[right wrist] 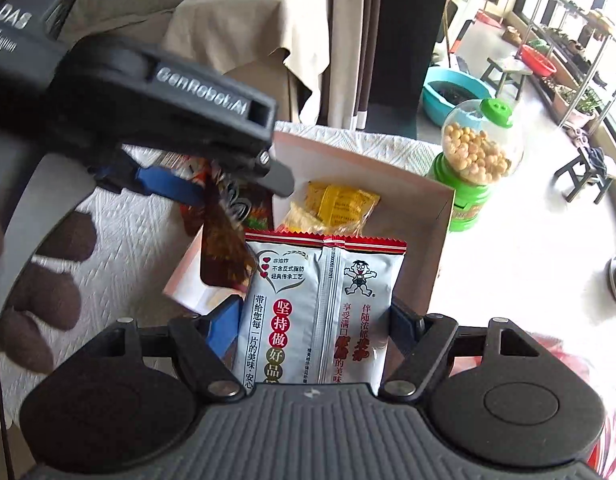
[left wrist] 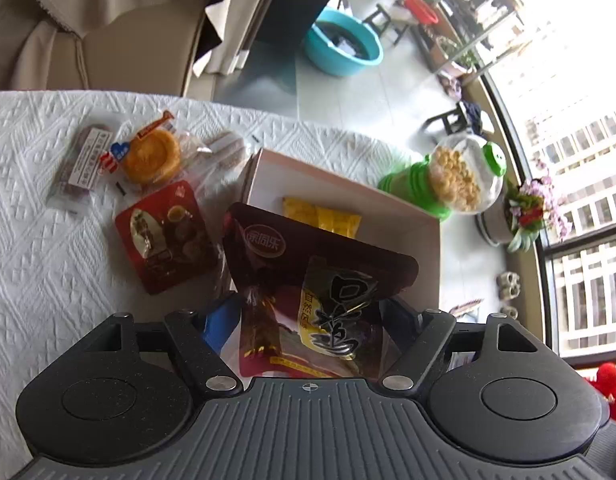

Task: Organize snacks
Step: 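Carry both bags to the pink box and lower them inside, then open both tools and withdraw them from the box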

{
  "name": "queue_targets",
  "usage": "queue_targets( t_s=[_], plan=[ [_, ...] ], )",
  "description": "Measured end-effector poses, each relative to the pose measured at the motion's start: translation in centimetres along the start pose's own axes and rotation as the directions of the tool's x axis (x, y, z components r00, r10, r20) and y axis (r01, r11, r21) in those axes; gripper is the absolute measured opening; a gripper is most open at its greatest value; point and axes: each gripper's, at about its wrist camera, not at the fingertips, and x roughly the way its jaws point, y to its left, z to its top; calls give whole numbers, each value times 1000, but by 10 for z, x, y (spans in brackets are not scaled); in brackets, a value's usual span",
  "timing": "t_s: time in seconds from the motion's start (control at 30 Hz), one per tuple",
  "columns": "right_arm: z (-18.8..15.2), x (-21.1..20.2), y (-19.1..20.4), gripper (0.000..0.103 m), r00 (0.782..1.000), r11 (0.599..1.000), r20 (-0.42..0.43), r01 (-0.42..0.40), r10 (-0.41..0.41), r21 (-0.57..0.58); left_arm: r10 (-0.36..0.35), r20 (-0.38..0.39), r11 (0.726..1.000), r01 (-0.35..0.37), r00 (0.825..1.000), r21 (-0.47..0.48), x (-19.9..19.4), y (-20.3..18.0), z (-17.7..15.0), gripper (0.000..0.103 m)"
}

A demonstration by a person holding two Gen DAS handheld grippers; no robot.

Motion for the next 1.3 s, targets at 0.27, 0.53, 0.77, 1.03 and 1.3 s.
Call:
queue_targets(
  t_s=[0.27,0.53,0.77,1.03,1.3],
  plan=[
    [12,37,-18,77,995,995,-98,-17,27,100,-28,1,997,28,1000,75,6,-7,1,71],
    [5,43,-14,77,994,995,-111,-5,16,103,6,80,999,-9,997,45,-15,18,-2,71],
    [24,57,6,77,989,995,-143,36,-23,89,140,110,990,-137,984,-36,-31,84,1,71],
    [76,71,55,77,992,996,-87,90,-88,17,356,46,934,-357,934,21,-43,154,12,67],
    [152,132,119,77,996,992,-88,18,-29,-128,421,0,906,-420,907,44,-38,207,19,64]
  ],
)
